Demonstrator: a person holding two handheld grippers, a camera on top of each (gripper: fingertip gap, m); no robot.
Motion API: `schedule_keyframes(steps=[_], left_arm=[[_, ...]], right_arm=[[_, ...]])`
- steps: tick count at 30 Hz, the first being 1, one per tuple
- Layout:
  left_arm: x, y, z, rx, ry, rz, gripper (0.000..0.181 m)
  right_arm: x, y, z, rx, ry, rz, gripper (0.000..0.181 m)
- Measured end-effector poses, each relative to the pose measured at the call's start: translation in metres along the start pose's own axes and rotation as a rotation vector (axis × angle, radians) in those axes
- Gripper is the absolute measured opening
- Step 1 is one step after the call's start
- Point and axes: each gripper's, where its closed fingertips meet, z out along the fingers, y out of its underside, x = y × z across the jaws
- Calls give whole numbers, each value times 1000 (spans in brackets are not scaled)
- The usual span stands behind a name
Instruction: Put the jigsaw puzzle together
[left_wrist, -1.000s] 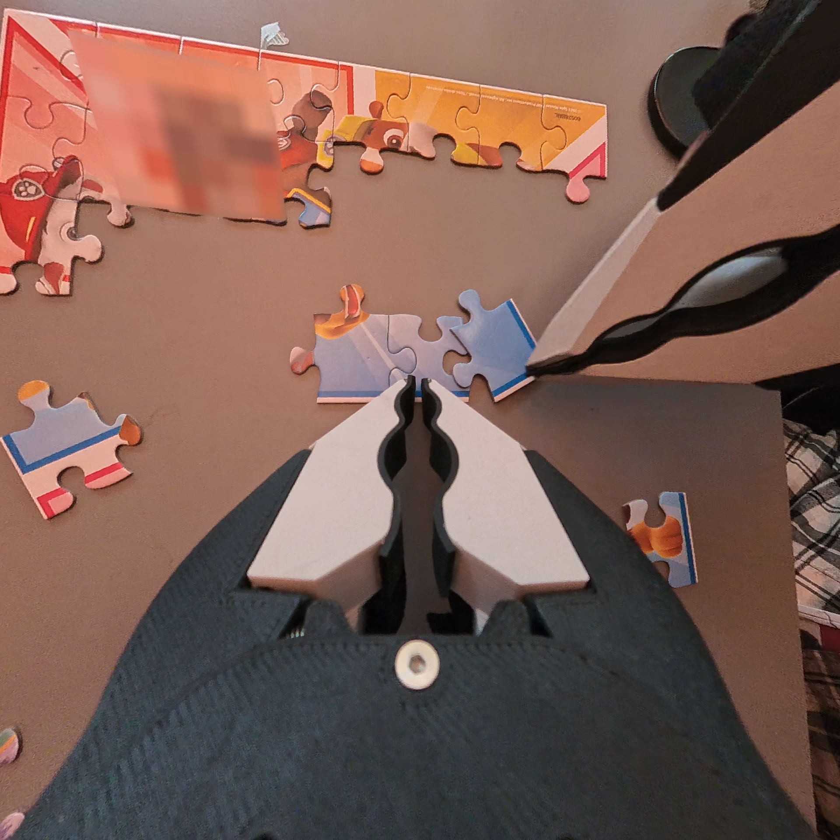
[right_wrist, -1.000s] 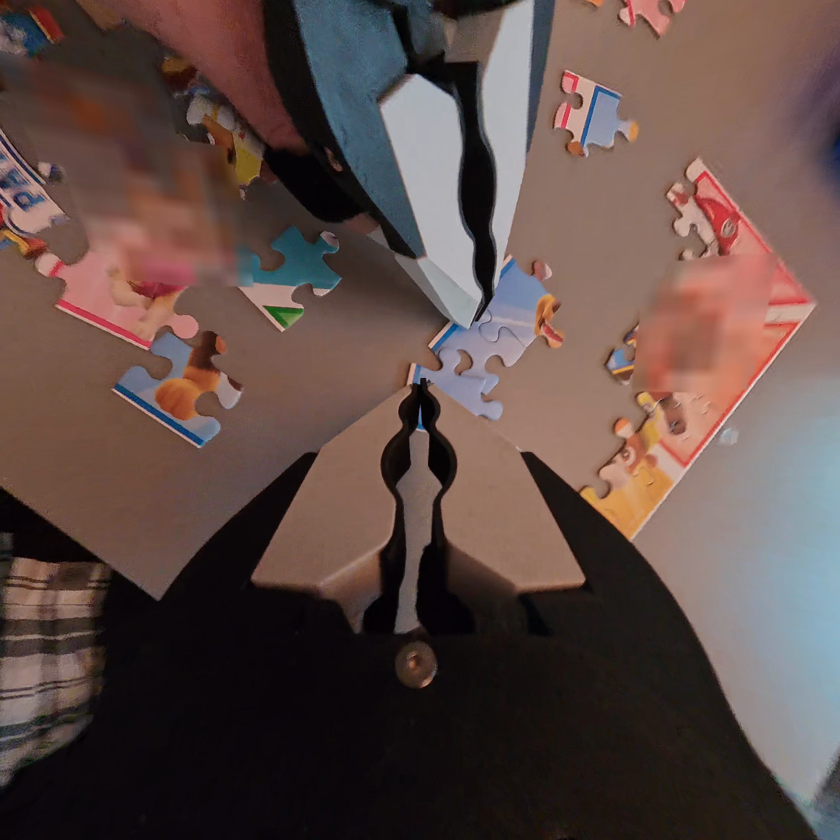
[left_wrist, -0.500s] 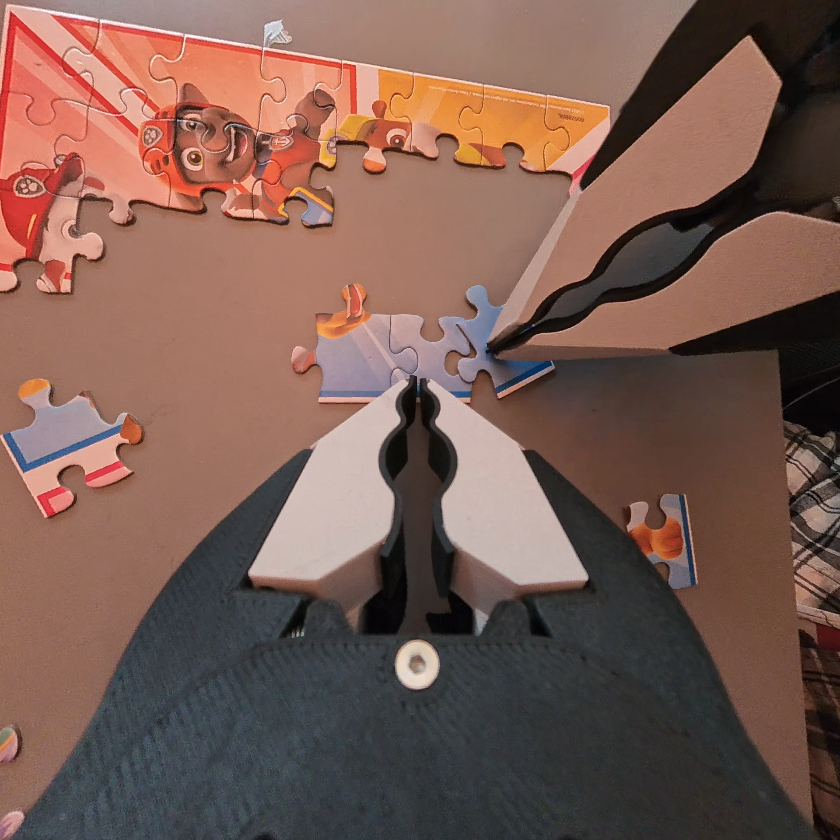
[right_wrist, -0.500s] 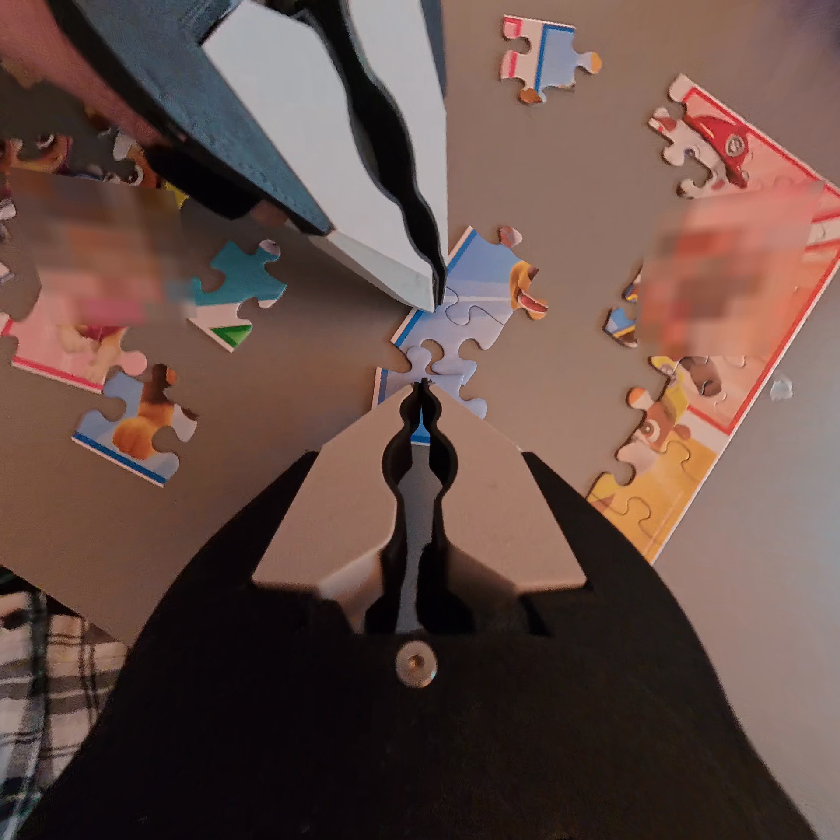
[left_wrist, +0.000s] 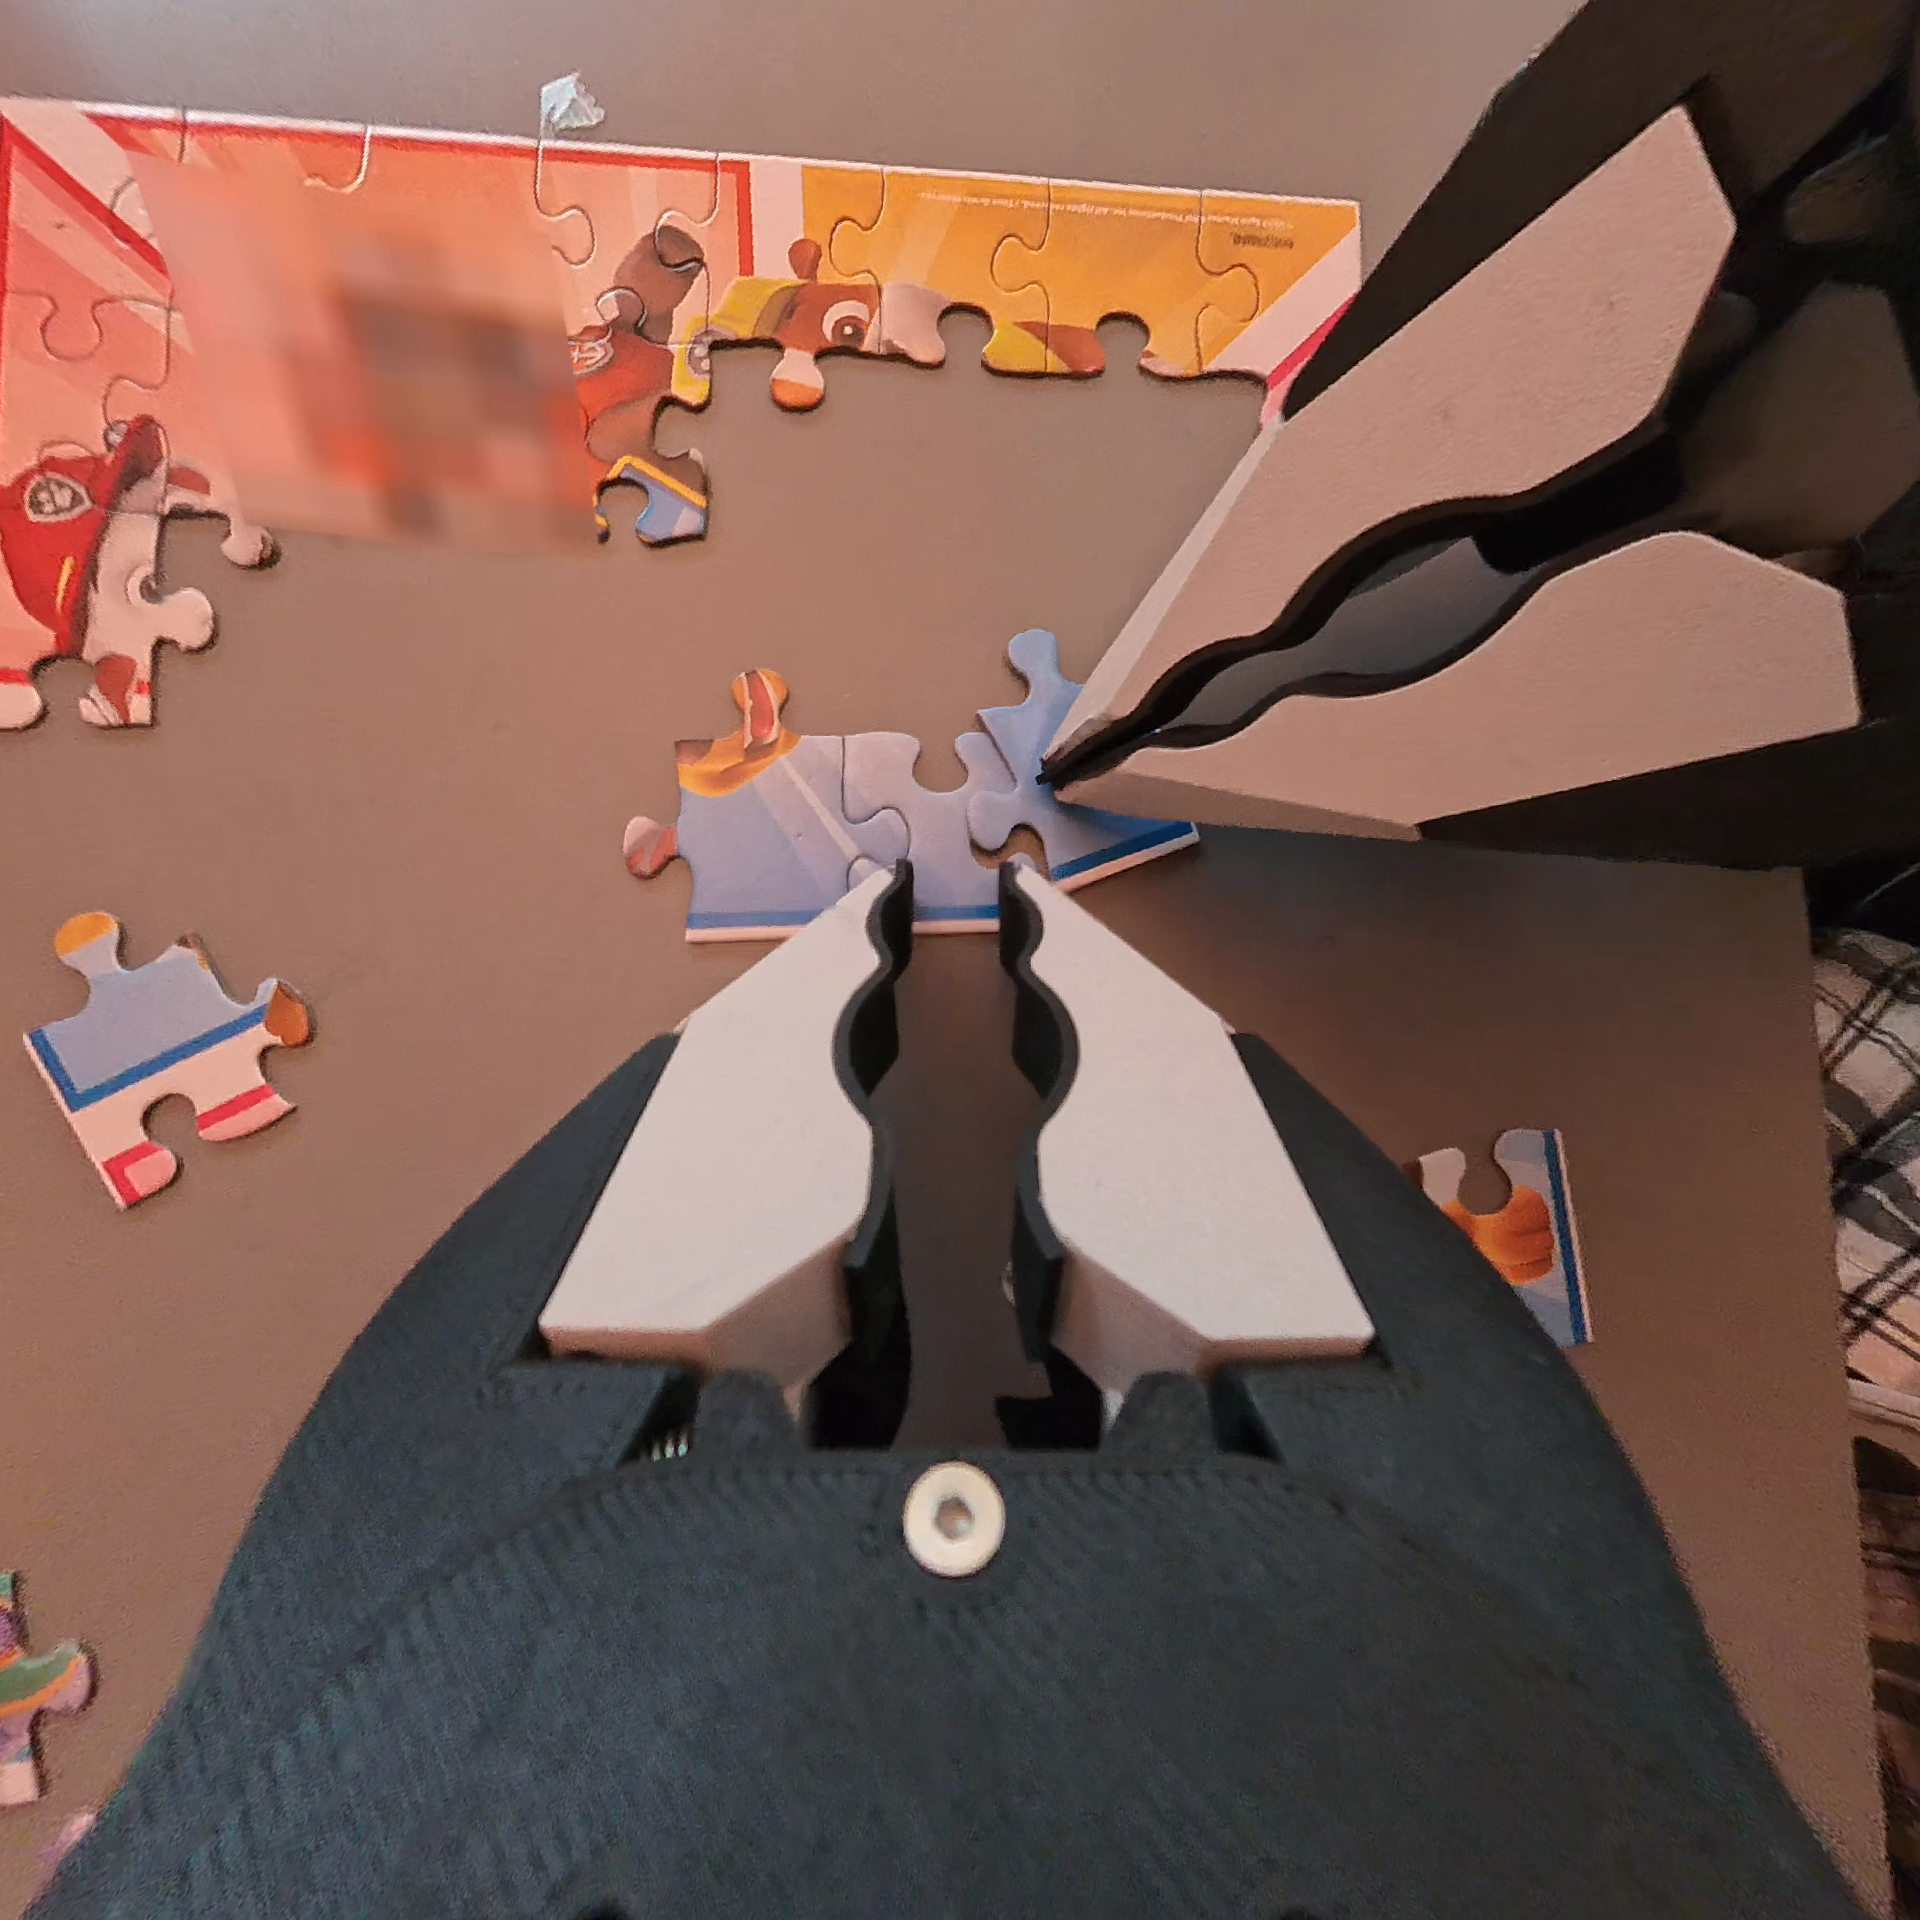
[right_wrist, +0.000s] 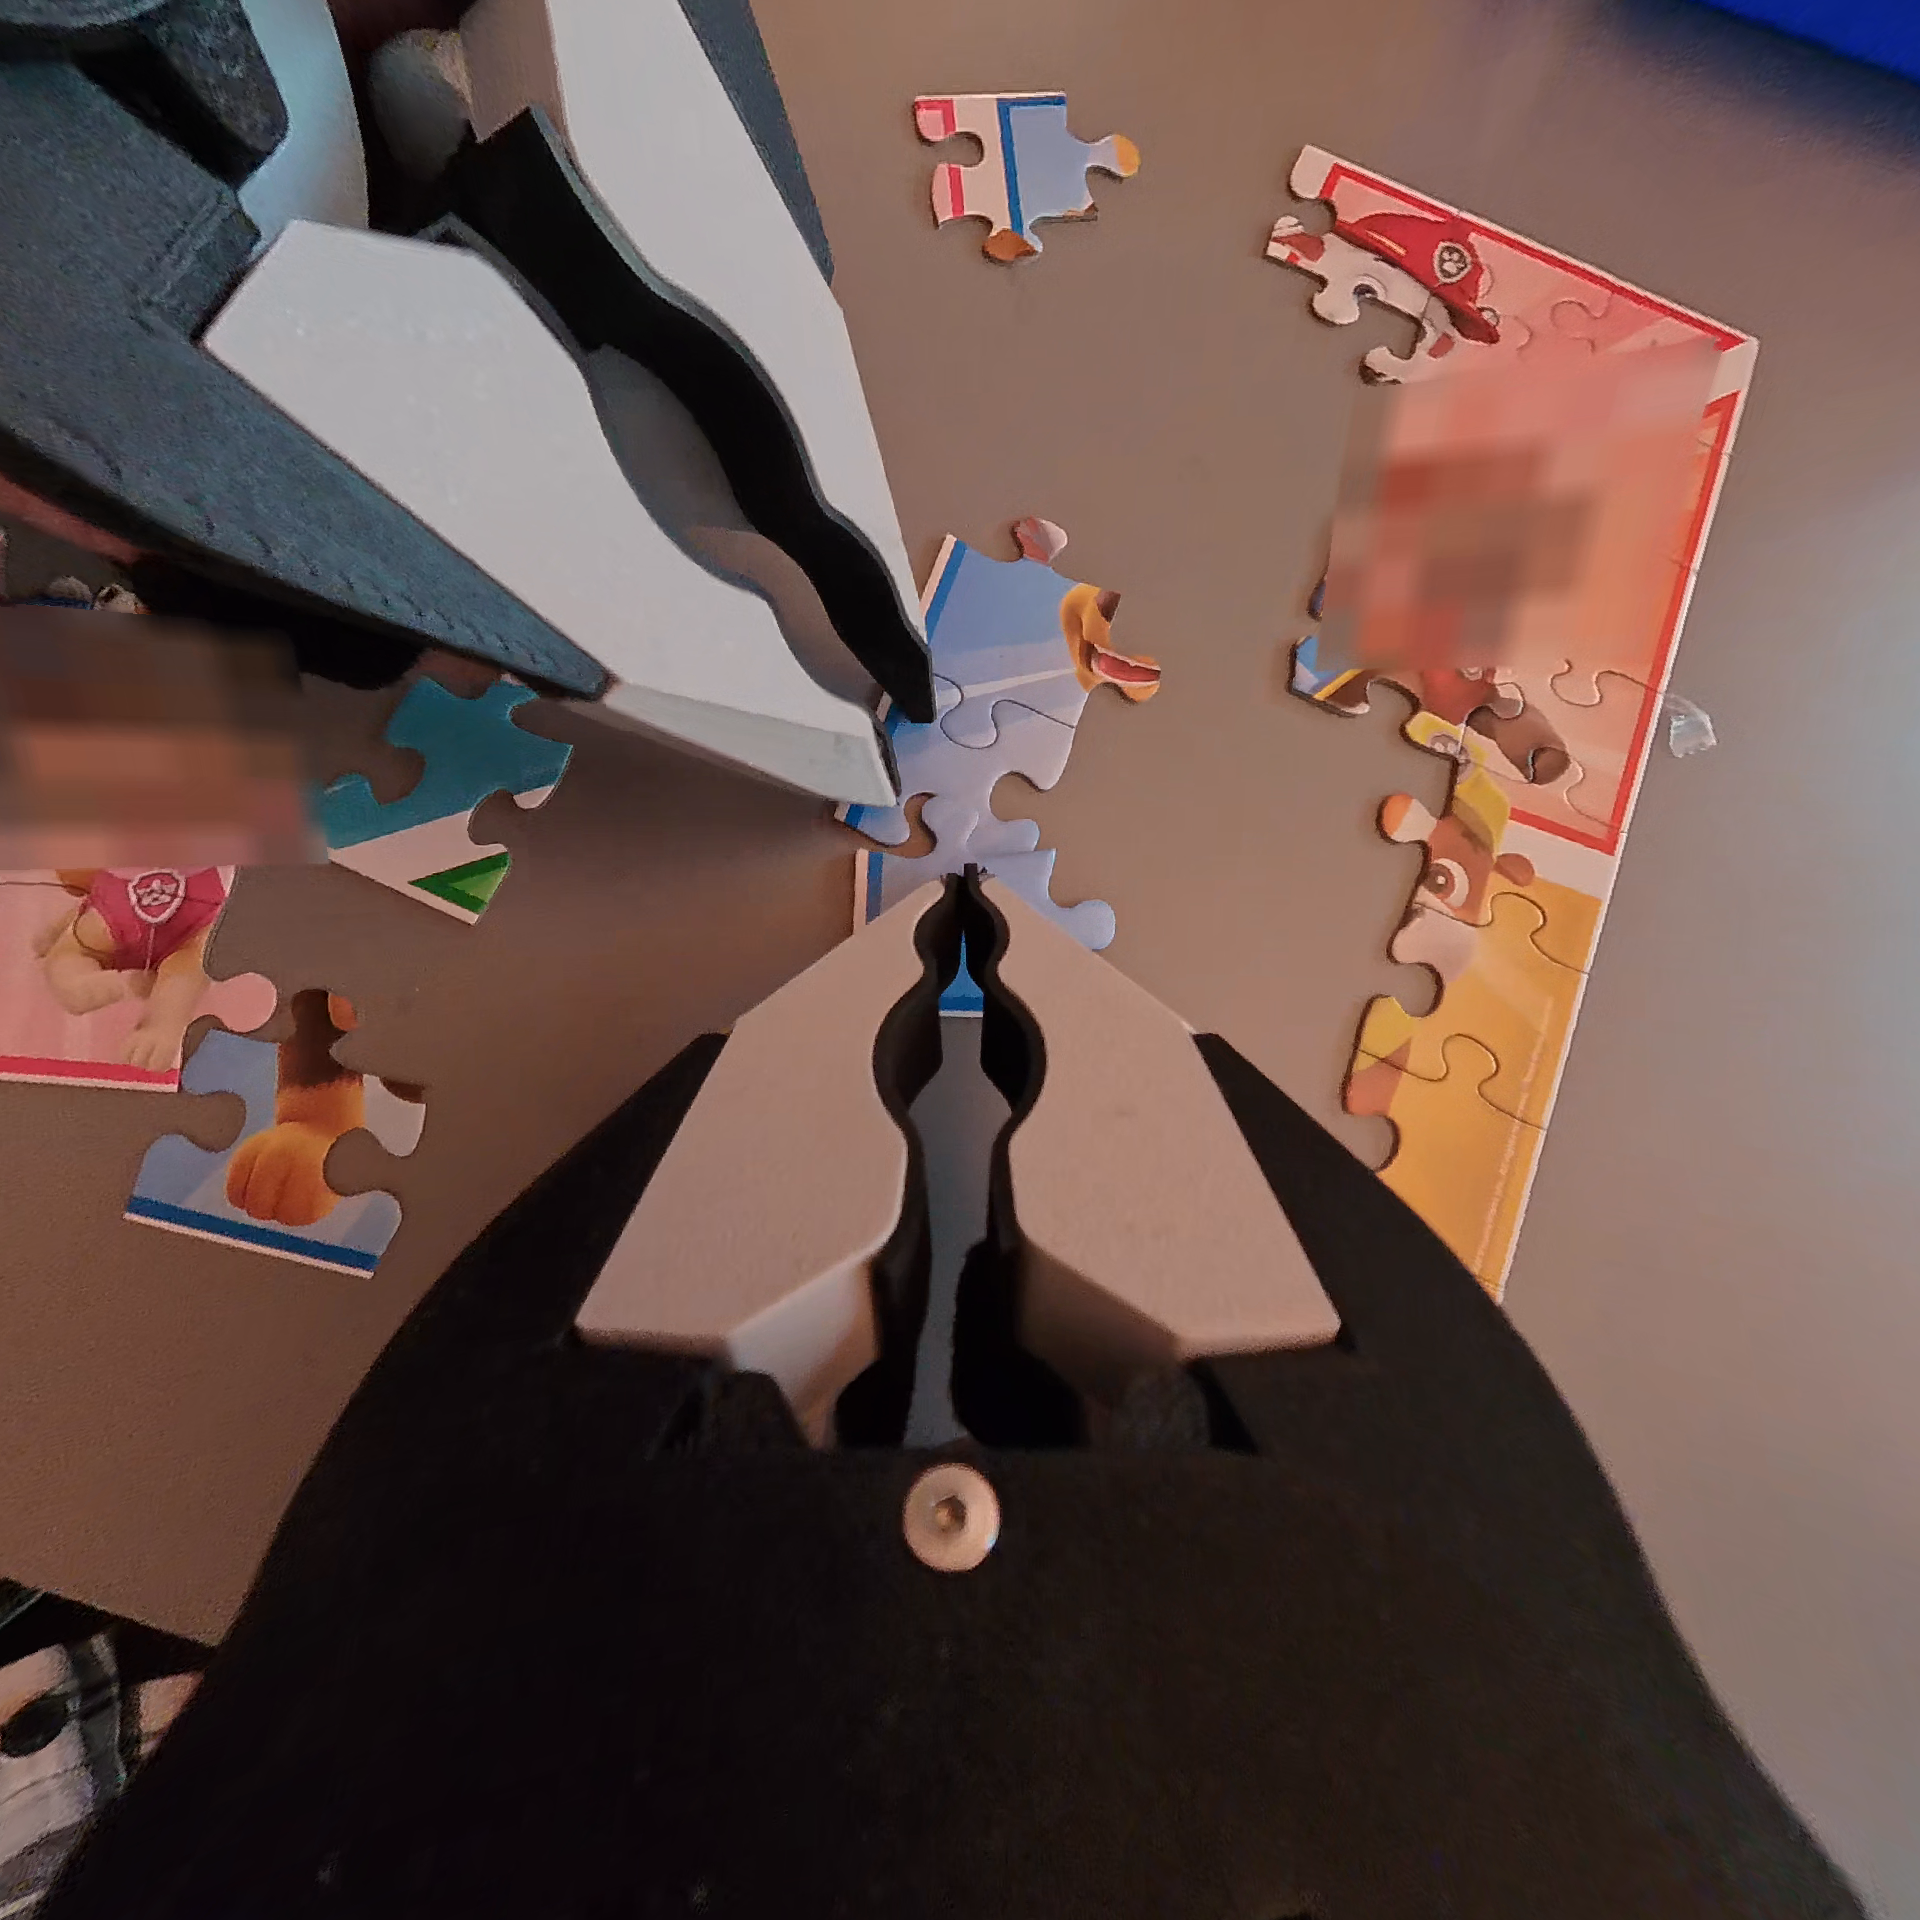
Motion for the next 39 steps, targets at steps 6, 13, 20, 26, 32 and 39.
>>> schedule_keyframes(steps=[6, 13, 20, 26, 32, 39], left_arm=[[0, -6, 5, -10, -38, 34, 16], [-1, -6, 6, -28, -33, 53, 15], [0, -9, 7, -15, 5, 41, 20], [0, -9, 7, -30, 6, 52, 19], [0, -9, 7, -46, 21, 52, 20], [-4, -7, 7, -60, -20, 88, 13]], right_arm=[[-1, 0, -1, -2, 18, 0, 0], [-13, -2, 1, 7, -21, 1, 0], [-19, -4, 2, 21, -72, 26, 0], [4, -5, -7, 38, -8, 5, 0], [0, 1, -1, 5, -10, -40, 0], [-1, 0, -1, -2, 18, -55, 0]])
